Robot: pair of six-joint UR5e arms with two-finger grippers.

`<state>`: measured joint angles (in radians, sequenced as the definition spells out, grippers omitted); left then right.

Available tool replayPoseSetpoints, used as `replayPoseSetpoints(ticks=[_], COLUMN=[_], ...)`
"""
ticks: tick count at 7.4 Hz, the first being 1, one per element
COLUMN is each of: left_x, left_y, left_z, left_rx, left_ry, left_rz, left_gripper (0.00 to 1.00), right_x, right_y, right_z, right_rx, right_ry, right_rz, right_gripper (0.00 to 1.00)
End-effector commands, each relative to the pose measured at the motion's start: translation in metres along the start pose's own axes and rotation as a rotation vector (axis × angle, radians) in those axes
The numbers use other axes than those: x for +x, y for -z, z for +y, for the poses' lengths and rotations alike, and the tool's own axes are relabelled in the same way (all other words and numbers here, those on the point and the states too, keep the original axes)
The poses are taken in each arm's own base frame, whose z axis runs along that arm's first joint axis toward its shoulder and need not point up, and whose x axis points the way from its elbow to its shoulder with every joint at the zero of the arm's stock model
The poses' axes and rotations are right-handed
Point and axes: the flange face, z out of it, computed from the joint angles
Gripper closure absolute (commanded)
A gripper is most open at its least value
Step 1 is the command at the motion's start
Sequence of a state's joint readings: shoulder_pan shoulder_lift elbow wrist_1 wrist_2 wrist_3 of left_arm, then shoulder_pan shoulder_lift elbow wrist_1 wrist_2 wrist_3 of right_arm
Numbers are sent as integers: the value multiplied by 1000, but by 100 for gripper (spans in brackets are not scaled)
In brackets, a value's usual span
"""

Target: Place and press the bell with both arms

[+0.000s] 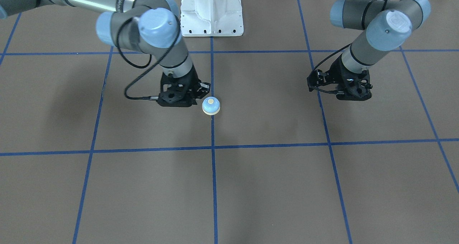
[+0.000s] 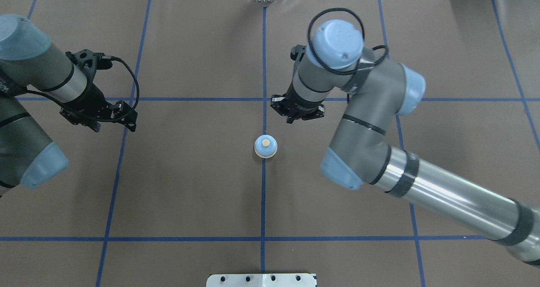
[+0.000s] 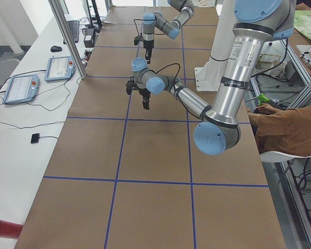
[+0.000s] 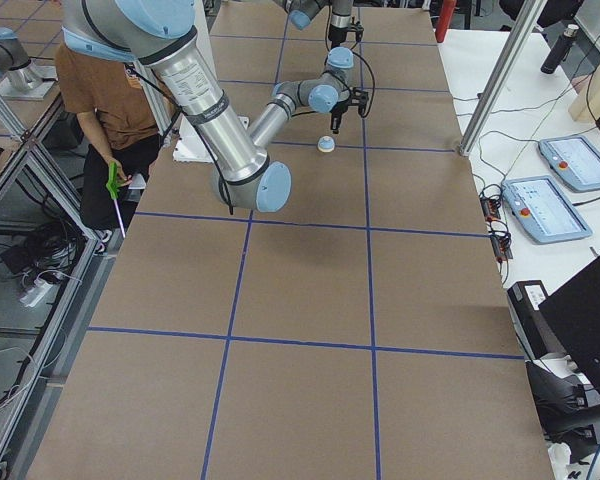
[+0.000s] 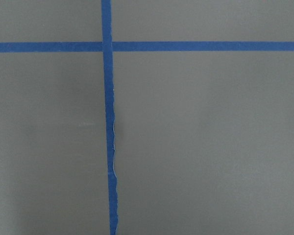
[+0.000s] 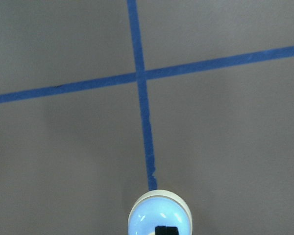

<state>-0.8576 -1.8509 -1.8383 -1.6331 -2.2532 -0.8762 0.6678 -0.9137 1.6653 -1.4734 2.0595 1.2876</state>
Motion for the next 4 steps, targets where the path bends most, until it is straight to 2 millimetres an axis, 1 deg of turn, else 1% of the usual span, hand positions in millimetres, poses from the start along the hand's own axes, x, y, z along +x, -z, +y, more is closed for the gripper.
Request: replayPoseSetpoints(ticks=[1, 2, 3, 4], left_x=[-8, -23, -49, -88], left_y=[4, 13, 20, 34], left_z=[4, 6, 16, 25], left_rx=[5, 18, 22, 33], left_ry=[-7, -41, -83, -106], left_rz=[0, -4, -17, -30], left_gripper=[1, 1, 1, 1], right_x=[137, 208, 287, 362], right_y=[55, 77, 94, 117], right_z=[-20, -36, -42, -53], right_rx=[-15, -16, -25, -14], right_ry=[38, 63, 134, 201], right_rz=[2, 23, 52, 82], right_gripper=[100, 100, 100, 100])
